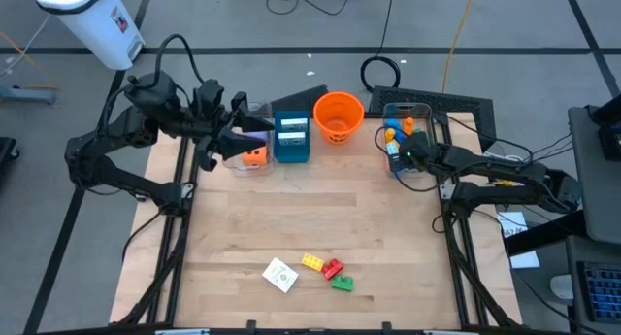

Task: Pick & Place Toys
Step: Put the green game piece into the right transparent bin, then put the red game piece into the right transparent bin

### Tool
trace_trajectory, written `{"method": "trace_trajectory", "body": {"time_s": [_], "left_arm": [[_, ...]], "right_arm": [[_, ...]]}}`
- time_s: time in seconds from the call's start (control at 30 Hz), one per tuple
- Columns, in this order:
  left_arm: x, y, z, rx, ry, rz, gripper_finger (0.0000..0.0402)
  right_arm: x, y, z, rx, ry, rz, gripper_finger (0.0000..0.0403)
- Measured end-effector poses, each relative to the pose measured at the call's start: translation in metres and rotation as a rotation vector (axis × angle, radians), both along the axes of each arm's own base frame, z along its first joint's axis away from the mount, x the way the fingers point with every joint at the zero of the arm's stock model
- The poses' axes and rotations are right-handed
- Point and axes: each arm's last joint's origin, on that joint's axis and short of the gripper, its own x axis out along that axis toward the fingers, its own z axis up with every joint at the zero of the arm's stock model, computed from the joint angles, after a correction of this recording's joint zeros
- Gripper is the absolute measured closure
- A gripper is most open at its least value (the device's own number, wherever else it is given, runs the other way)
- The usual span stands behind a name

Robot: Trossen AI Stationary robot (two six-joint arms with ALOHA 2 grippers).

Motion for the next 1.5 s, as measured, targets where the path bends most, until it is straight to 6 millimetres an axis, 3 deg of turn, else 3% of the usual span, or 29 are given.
{"method": "trace_trajectory", "body": {"time_s": [0.17,0.57,0.77,0.93,1.27,1.5], "left_arm": [[0.000,0.000,0.000,-0.001,0.005,0.000,0.0167],[0.000,-0.001,-0.002,-0.006,0.023,-0.003,0.0167],[0.000,-0.001,-0.002,0.001,0.022,-0.002,0.0167],[0.000,-0.001,-0.002,0.023,0.013,0.000,0.0167],[0.000,-0.001,0.001,0.045,-0.021,0.003,0.0167],[0.000,-0.001,0.001,0.044,-0.020,0.002,0.0167]], "right_arm": [[0.000,0.000,0.000,-0.001,0.001,-0.001,0.0246],[-0.002,-0.004,0.000,-0.009,0.003,-0.016,0.0194],[0.004,-0.007,0.009,-0.070,-0.051,0.031,0.0176],[0.013,-0.011,0.027,-0.171,-0.209,0.139,0.0176],[0.035,-0.008,0.086,-0.413,-0.815,0.390,0.0181],[0.040,0.001,0.103,-0.495,-0.981,0.436,0.0181]]}}
